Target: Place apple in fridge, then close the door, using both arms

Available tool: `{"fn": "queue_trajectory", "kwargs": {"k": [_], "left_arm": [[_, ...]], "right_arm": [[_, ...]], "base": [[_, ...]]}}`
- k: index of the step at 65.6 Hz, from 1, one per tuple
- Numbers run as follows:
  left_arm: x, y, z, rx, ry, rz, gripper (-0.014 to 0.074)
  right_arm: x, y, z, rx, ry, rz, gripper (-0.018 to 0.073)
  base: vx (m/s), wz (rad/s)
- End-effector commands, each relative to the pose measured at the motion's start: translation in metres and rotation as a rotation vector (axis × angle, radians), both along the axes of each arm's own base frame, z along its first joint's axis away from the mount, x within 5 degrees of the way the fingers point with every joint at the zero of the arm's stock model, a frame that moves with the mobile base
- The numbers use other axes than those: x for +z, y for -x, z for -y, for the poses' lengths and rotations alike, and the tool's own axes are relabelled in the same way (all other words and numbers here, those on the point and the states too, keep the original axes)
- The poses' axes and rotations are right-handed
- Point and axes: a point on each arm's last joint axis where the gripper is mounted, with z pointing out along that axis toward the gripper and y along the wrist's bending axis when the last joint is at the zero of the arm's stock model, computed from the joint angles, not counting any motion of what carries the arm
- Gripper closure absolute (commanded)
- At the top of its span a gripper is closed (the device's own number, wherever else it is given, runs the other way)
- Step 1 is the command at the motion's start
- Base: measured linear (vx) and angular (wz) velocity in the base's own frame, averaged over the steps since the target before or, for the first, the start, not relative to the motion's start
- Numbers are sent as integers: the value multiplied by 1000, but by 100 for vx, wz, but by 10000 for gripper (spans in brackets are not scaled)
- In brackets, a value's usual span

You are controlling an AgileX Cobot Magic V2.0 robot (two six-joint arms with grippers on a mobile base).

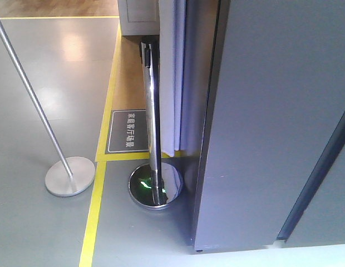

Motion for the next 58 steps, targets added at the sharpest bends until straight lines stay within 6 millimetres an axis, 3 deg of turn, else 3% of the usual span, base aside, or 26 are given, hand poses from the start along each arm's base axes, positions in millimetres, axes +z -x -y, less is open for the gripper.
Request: {"fn": "queue_trajectory", "kwargs": {"k": [1,58], "left_arm": [[1,1,2,-22,-9,61,604],[1,1,2,-22,-9,61,604]], "right_arm": [[4,0,-2,19,12,70,562],[4,0,-2,19,12,70,562]], "base": [[0,0],[0,0]]}}
